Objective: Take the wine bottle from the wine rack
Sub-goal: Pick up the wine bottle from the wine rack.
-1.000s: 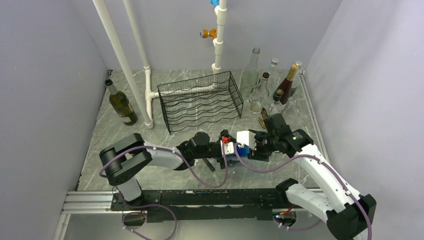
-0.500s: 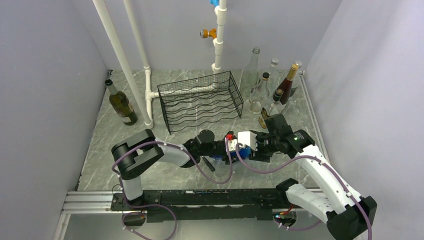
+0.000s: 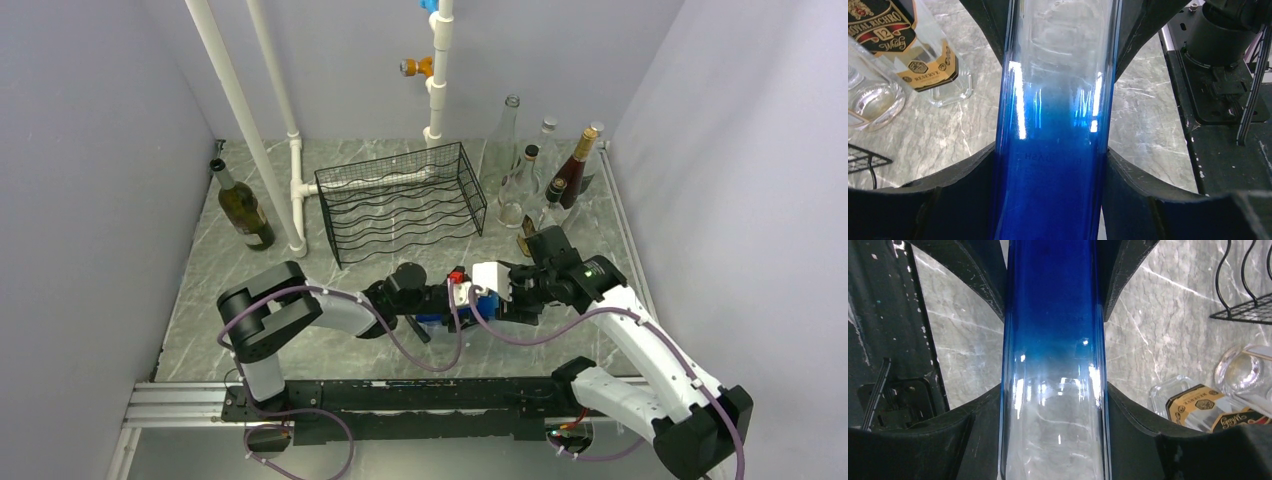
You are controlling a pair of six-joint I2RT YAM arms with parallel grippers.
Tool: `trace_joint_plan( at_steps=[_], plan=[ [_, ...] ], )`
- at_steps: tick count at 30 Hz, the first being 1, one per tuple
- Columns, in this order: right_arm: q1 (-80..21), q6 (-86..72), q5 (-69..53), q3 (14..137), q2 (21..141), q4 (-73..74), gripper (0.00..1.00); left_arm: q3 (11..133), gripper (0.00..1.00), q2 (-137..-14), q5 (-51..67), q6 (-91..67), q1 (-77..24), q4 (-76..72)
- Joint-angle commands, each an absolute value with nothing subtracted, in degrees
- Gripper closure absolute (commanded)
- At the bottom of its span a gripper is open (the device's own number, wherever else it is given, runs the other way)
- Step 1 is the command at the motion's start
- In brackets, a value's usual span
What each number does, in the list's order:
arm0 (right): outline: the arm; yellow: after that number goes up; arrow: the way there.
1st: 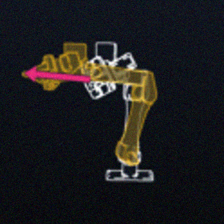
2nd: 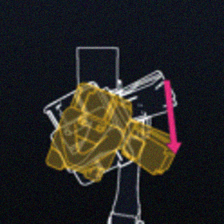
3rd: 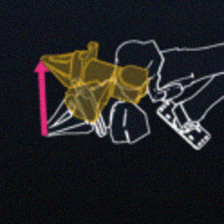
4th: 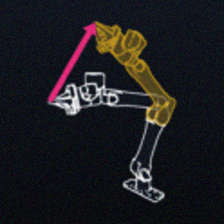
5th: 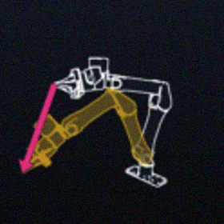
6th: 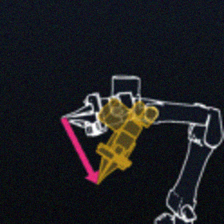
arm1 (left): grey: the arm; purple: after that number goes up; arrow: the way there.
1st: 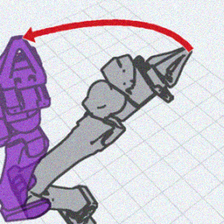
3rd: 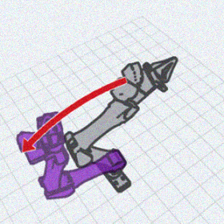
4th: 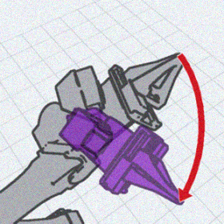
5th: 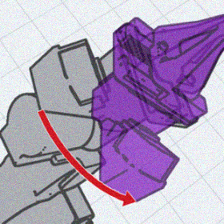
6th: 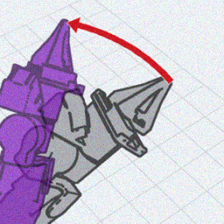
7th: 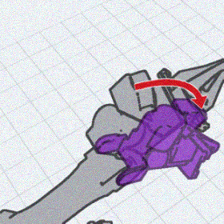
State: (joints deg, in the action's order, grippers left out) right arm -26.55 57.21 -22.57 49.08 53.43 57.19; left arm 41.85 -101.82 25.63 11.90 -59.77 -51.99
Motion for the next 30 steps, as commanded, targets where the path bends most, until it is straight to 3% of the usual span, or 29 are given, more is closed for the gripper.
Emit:
trace_joint_plan(
  at_steps=[1,10,30],
  plan=[
    [-26.27,48.67,-25.46,54.48,53.8,51.81,0.38,40.49,1.0,-96.9,16.1,9.4,-60.21,-58.27],
    [-18.79,47.94,-34.42,59.14,52.51,55.96,0.15,37.63,1.0,-94.35,12.6,8.8,-60.21,-61.93],
    [-4.86,43.04,-46.97,59.96,48.55,53.58,0.11,32.4,1.0,-93.78,3.37,6.2,-60.21,-70.85]
  ],
)
